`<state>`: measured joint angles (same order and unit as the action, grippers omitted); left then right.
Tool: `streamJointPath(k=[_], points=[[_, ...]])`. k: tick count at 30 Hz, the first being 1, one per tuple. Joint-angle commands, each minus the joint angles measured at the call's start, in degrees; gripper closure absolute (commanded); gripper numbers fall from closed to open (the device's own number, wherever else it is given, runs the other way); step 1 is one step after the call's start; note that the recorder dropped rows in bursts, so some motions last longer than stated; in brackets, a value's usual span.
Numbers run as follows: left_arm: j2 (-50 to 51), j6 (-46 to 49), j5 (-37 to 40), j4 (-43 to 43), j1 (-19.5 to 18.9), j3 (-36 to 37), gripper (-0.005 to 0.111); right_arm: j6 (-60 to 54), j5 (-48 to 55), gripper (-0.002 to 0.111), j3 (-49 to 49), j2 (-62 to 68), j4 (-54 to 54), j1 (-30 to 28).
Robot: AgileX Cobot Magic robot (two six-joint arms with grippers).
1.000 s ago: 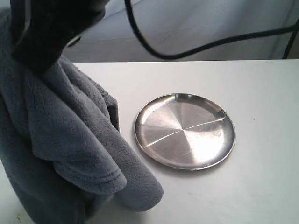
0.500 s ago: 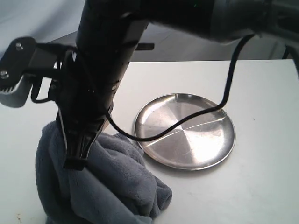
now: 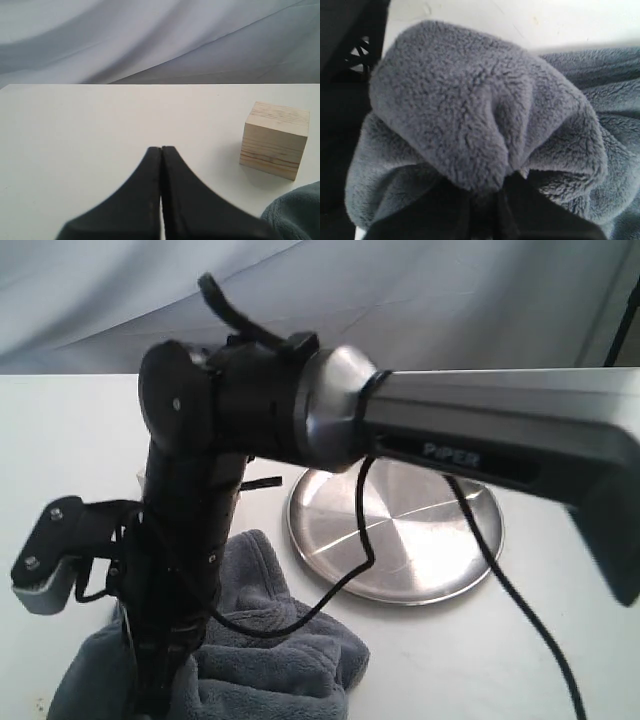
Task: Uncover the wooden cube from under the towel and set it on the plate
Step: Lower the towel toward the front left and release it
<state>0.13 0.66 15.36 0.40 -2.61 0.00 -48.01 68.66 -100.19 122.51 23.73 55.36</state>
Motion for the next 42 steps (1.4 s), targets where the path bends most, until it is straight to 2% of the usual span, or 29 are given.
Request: streamJointPath(k=[1, 8, 10, 12, 16, 17, 42], points=[[-0.1, -0.2, -0.4, -0.4, 0.2, 0.0, 0.107, -0.9, -2.2, 0.108, 0.4, 6.3, -1.9, 0.0], [-0.1, -0.1, -0.4, -0.4, 0.2, 0.0, 0.107, -1.1, -6.7, 0.108, 0.4, 8.5, -5.8, 0.0], [-0.1, -0.1, -0.4, -0.4, 0.2, 0.0, 0.107, -1.8, -8.0, 0.102, 0.4, 7.7, -5.8, 0.0], [-0.1, -0.1, -0.4, -0.4, 0.2, 0.0, 0.107, -3.8, -7.8, 0.083, 0.4, 7.0, -6.1, 0.0], [-0.1, -0.2, -0.4, -0.4, 0.2, 0.0, 0.107, -4.5, -7.1, 0.009, 0.4, 6.9, -6.6, 0.1], [-0.1, -0.2, -0.4, -0.4, 0.2, 0.0, 0.107, -4.5, -6.9, 0.002, 0.4, 6.9, -6.6, 0.1], [-0.1, -0.2, -0.4, -0.4, 0.2, 0.0, 0.107, -4.0, -3.1, 0.003, 0.4, -1.8, -1.6, 0.1]])
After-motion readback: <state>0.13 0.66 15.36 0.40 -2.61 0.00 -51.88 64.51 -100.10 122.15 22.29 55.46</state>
